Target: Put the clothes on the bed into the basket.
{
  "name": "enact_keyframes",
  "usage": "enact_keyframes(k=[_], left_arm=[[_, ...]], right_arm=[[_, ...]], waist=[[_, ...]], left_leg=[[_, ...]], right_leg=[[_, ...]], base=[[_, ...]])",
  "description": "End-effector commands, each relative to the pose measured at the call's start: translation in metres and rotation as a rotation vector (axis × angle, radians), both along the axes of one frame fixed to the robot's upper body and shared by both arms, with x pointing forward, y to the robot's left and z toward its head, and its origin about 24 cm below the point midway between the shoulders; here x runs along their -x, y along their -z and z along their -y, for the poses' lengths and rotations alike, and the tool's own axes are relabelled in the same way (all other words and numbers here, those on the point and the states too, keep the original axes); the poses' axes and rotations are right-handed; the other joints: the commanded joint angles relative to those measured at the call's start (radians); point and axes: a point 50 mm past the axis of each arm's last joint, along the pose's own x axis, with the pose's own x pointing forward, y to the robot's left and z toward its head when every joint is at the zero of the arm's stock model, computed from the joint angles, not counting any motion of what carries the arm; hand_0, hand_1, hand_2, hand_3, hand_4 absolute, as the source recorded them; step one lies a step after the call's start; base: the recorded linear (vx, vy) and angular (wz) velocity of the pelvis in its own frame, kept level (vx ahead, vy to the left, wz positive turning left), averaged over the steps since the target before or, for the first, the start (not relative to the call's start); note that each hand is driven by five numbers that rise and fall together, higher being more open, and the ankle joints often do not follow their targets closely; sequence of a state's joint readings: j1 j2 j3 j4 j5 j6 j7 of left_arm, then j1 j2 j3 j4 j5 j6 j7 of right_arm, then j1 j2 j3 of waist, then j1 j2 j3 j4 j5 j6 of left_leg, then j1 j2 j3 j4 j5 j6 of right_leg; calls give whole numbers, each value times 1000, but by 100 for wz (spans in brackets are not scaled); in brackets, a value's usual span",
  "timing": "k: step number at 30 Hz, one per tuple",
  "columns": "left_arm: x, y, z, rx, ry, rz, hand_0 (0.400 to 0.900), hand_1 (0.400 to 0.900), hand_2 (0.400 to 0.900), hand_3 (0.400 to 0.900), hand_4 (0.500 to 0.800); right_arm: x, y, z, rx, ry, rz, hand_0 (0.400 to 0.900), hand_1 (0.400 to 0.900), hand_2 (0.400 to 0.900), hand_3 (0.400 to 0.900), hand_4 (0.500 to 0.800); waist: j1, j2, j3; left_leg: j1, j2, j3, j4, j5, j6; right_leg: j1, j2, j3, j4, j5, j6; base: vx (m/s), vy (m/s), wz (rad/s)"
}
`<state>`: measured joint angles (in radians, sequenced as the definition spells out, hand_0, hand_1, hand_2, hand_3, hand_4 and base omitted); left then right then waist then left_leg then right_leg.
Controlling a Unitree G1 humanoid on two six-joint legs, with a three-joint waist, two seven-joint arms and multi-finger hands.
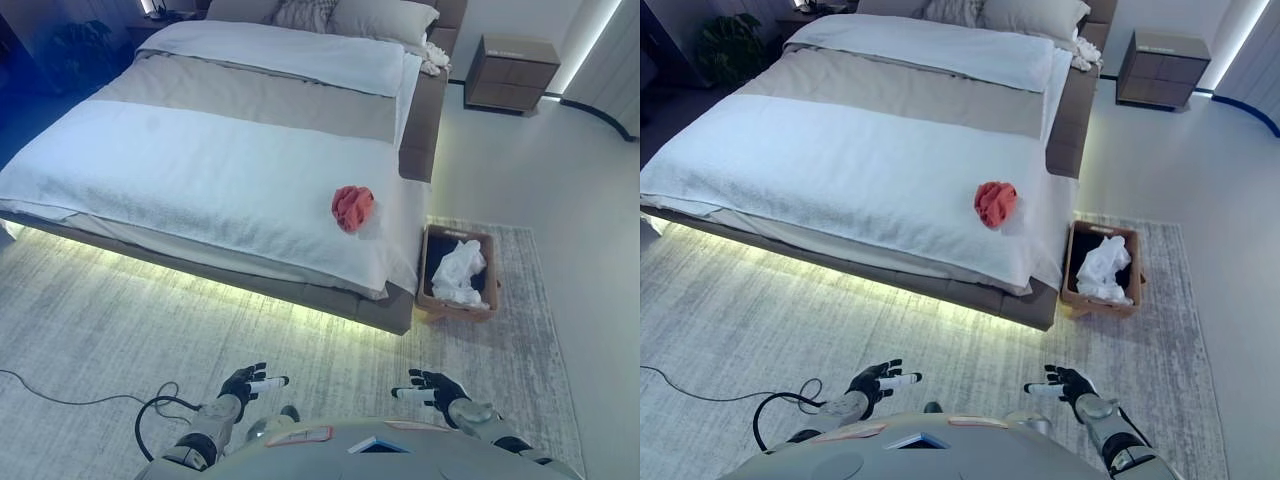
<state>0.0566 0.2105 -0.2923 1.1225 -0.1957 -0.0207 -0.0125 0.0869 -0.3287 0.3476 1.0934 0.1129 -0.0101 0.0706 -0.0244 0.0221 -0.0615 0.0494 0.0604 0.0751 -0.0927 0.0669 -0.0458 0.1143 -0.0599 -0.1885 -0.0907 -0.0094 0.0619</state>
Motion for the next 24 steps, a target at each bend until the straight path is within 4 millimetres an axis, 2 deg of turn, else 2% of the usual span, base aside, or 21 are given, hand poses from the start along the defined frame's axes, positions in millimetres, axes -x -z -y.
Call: enact_keyframes(k=[1, 4, 6, 7, 10, 12, 14, 16, 19, 20, 21, 22, 24], left_arm=[[-43, -13, 1, 39, -31, 156, 900, 900, 900, 900, 800], [-52, -17, 3, 61, -36, 192, 900, 900, 900, 900, 800], [-54, -18, 4, 66, -41, 198, 900, 900, 900, 900, 800], [-57, -19, 4, 70, -53, 210, 900, 900, 900, 900, 800], [-66, -23, 7, 97, -87, 243, 900, 900, 900, 900, 800], [-73, -26, 9, 115, -106, 267, 900, 900, 900, 900, 800], [-76, -27, 9, 119, -118, 278, 900, 900, 900, 900, 800], [-78, -27, 11, 116, -114, 283, 900, 900, 900, 900, 800], [-76, -26, 14, 110, -118, 280, 900, 900, 900, 900, 800], [-74, -25, 13, 107, -131, 276, 900, 900, 900, 900, 800], [-71, -23, 14, 115, -147, 267, 900, 900, 900, 900, 800], [-69, -23, 13, 115, -166, 261, 900, 900, 900, 900, 800], [-71, -23, 11, 114, -176, 261, 900, 900, 900, 900, 800]], right_arm=[[-38, -14, 13, 27, -11, 137, 900, 900, 900, 900, 800], [-47, -17, 14, 31, -21, 164, 900, 900, 900, 900, 800], [-49, -18, 14, 31, -25, 171, 900, 900, 900, 900, 800], [-49, -19, 15, 34, -23, 171, 900, 900, 900, 900, 800], [-50, -21, 22, 53, -9, 179, 900, 900, 900, 900, 800], [-55, -25, 28, 76, -1, 191, 900, 900, 900, 900, 800], [-58, -27, 31, 85, 5, 203, 900, 900, 900, 900, 800], [-65, -30, 34, 101, 0, 221, 900, 900, 900, 900, 800], [-75, -34, 33, 110, -21, 253, 900, 900, 900, 900, 800], [-76, -34, 31, 107, -28, 254, 900, 900, 900, 900, 800], [-76, -32, 28, 100, -38, 248, 900, 900, 900, 900, 800], [-77, -32, 25, 93, -42, 251, 900, 900, 900, 900, 800], [-75, -30, 22, 77, -29, 244, 900, 900, 900, 900, 800]], waist=[[-9, -32, 35], [-10, -41, 74], [-9, -45, 87], [-5, -51, 105], [3, -52, 151], [0, -46, 167], [0, -42, 168], [9, -22, 177], [21, 9, 172], [26, 11, 166], [32, 14, 149], [36, 15, 136], [36, 0, 106]], left_leg=[[-28, 15, -23, 35, -48, -32], [-92, 28, -29, 151, -71, -40], [-127, 27, -35, 212, -79, -45], [-166, 19, -40, 299, -95, -48], [-278, -4, -64, 502, -50, -51], [-333, -22, -69, 483, -25, -47], [-353, -16, -49, 389, -23, -40], [-381, -7, -44, 223, 67, -46], [-388, 6, 2, 13, 135, -63], [-388, 10, 3, 14, 153, -72], [-367, 9, 4, 12, 138, -55], [-359, 3, -2, 15, 154, -53], [-362, -24, 9, 65, 127, -34]], right_leg=[[-29, 7, 26, 3, -41, -1], [-53, 21, 43, 18, -42, -18], [-54, 23, 41, 18, -43, -24], [-48, 25, 40, 17, -44, -30], [-26, 25, 23, 11, -45, -46], [-21, 23, 12, 4, -50, -46], [-24, 21, 12, 3, -53, -42], [-28, 31, 13, 3, -57, -34], [-21, 43, 30, 3, -73, -10], [-12, 44, 41, 3, -79, -6], [3, 37, 58, 3, -93, 5], [23, 28, 64, 3, -106, 8], [62, -11, 66, 3, -130, 20]], base=[[-42, -145, -6], [-79, -165, -6], [-43, -117, 0], [-27, -107, 5], [3, -105, 9], [67, -12, 4], [123, 30, 3], [156, 102, -9], [249, 157, -31], [328, 194, -69], [360, 224, -70], [415, 272, -45], [480, 287, -19]])
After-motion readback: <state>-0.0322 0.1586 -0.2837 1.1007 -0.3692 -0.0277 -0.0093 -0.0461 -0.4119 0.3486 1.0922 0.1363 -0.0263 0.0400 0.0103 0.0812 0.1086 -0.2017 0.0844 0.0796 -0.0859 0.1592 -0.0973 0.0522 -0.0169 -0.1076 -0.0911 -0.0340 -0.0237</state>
